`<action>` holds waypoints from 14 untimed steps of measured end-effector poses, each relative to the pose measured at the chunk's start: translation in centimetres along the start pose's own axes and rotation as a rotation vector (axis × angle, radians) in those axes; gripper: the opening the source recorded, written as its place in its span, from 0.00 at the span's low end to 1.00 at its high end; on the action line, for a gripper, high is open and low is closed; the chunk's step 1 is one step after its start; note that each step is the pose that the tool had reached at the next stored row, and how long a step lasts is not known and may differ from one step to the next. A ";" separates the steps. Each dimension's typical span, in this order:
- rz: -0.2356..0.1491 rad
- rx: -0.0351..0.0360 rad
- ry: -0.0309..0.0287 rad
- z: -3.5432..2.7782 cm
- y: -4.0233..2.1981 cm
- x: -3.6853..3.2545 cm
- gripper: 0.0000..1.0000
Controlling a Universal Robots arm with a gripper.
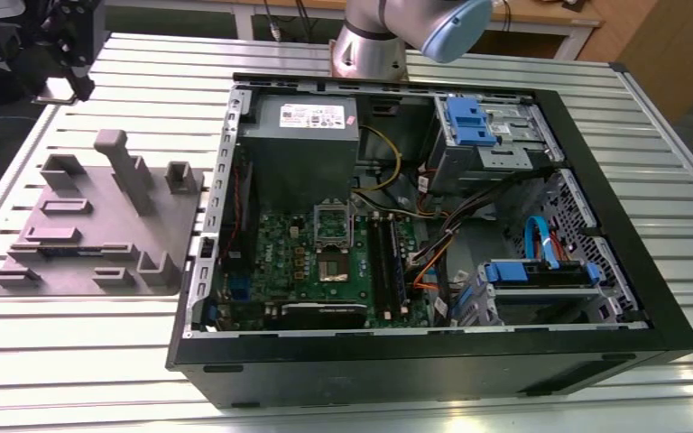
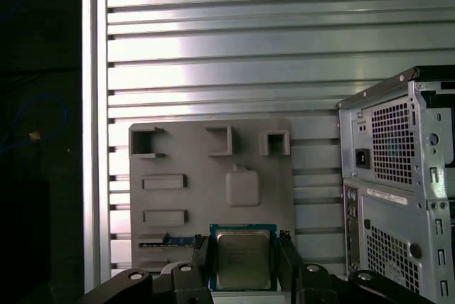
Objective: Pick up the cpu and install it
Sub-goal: 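Pick up the cpu and move it towards the insertion slot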
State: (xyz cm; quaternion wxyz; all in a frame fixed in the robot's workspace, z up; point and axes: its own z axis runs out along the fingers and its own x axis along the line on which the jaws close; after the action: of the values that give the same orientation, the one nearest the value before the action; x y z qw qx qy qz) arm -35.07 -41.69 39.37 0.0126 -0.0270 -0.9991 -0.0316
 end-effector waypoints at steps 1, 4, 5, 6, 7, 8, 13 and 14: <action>0.000 0.0000 0.0000 0.00 0.00 -0.02 0.47; 0.000 0.0000 0.0000 0.00 0.00 -0.11 0.47; 0.000 0.0000 0.0000 0.00 0.01 -0.15 0.47; 0.000 0.0000 0.0000 -0.01 0.01 -0.19 0.47; 0.000 0.0000 0.0000 0.00 0.01 -0.22 0.47; 0.000 -0.0001 -0.0001 0.00 0.01 -0.26 0.47; 0.000 0.0000 0.0000 -0.01 0.02 -0.44 0.47; 0.000 0.0000 0.0000 -0.01 0.02 -0.49 0.47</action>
State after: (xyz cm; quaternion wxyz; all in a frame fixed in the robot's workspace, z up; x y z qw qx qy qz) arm -34.58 -41.69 39.37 0.0126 -0.0269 -0.9991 -0.0316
